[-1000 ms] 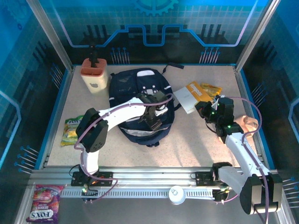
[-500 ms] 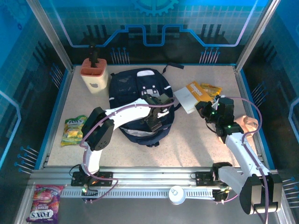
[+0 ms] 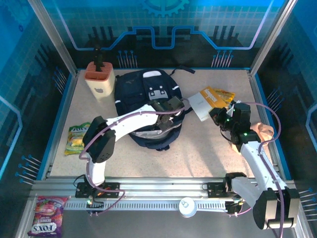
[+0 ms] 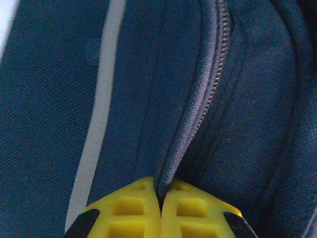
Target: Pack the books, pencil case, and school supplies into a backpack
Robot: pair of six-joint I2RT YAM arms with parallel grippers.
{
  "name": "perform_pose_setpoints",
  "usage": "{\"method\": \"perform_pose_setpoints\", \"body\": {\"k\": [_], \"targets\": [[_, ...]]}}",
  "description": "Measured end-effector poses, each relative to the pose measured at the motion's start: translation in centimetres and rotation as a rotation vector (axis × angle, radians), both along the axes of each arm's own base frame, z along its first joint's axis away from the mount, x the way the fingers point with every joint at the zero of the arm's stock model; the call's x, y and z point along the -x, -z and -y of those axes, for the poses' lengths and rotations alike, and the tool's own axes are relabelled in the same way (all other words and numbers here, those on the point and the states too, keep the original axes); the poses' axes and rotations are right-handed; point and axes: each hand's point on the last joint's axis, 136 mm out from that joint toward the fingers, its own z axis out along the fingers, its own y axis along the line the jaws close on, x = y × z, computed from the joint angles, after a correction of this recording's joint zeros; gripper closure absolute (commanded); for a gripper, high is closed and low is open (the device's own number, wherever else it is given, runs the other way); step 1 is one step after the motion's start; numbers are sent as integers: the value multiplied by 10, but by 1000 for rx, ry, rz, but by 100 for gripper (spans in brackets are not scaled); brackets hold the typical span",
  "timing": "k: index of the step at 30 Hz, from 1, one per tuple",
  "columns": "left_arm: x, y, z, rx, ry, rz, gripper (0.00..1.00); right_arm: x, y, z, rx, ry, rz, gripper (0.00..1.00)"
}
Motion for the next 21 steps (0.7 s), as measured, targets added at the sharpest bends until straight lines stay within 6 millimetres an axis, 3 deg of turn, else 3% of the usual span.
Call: {"method": "perform_pose_setpoints", "body": {"k": [7,13,18,21], "targets": [[-15,-45,1,96,-52,126,100,14,-2,5,41,1,-3,100],[-40,-88,17,248,-141,245,100,33,2,5,56,-12,-40,100],[-54,-120,30,352,-177,304,100,42,1,-9,-1,-72,-62,100],[-59,-128,41,396,-177,305,100,43,-2,-31,-49,-139,-60,100]]}}
